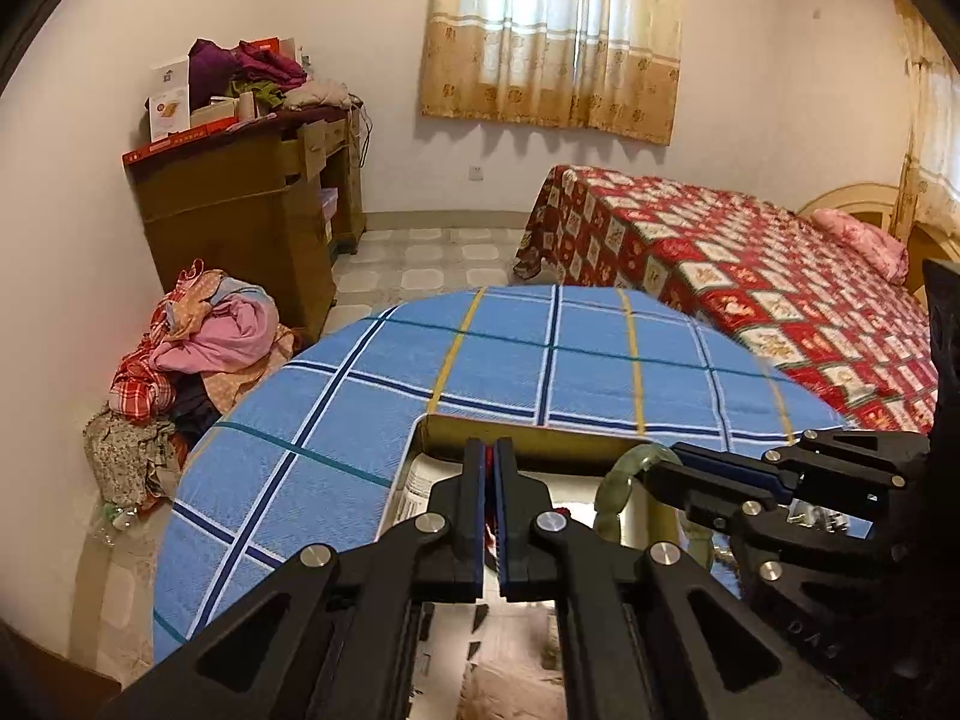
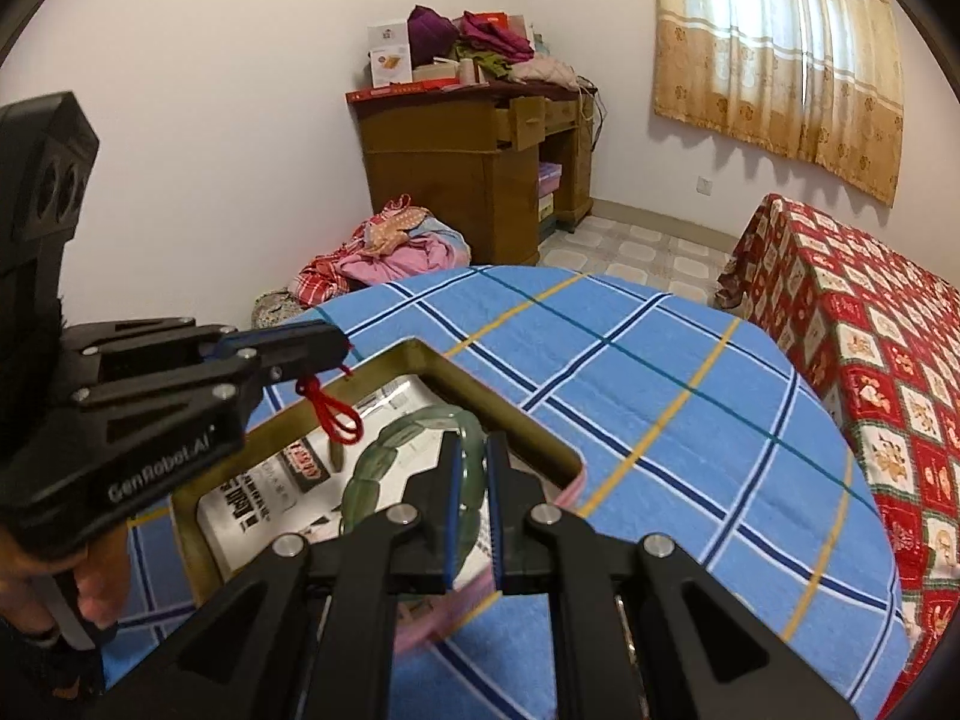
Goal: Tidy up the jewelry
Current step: 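Carry the jade bangle and red charm into the pink tin and open both tools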
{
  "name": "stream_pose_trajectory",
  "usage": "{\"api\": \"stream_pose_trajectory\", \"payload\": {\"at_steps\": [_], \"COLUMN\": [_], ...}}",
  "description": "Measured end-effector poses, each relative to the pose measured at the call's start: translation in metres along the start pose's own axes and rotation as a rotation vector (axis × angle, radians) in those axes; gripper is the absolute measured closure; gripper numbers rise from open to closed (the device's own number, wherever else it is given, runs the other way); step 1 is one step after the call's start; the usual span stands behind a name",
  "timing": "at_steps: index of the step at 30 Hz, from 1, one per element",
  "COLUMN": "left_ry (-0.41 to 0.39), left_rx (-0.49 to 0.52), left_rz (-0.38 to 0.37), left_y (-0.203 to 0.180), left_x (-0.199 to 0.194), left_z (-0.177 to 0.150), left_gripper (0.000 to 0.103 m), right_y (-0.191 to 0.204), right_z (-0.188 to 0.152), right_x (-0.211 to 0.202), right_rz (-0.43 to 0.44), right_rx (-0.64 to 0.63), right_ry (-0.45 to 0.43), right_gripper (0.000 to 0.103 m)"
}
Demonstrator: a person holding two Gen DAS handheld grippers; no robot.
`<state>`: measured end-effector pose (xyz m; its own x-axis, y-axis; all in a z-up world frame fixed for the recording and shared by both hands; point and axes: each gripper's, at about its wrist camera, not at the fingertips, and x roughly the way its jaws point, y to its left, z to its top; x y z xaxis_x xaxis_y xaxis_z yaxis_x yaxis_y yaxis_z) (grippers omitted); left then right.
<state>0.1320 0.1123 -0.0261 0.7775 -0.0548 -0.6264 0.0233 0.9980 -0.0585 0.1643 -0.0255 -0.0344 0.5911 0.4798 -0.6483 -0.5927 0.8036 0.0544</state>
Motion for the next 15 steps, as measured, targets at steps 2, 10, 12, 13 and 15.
{"api": "stream_pose_trajectory", "payload": {"at_steps": [2,10,12,13,15], "left_ry": [0.011,0.047,0.049,0.049,0.046], "left_rx": [-0.005,-0.004,-0.003,-0.002,-0.001], "left_rz": [0.007,0.02,0.018,0.022,0.028], "left_y": [0.002,0.002,0.001,0.0,-0.001], "left_x": [0.005,0.013,0.013,0.012,0.011], "left_z": [-0.002,-0.009,-0.009,-0.009,-0.008], "left_gripper": [0.102,0.099,0.098,0.097,0.084], "right_y": [0.002,-0.001,-0.003,-0.003,-0.003], "right_z": [-0.001,-0.009,-0.01,-0.01,-0.01], "right_x": [0.007,0.021,0.019,0.018,0.013], "right_rz": [-0.009,-0.039,-0.044,-0.043,-0.044], "right_rx": [-0.001,0.012,0.023,0.028,0.039], "right_ry": [0.011,0.039,0.038,0.036,0.023], "right_gripper": [0.093,0.084,0.081,0.078,0.062]}}
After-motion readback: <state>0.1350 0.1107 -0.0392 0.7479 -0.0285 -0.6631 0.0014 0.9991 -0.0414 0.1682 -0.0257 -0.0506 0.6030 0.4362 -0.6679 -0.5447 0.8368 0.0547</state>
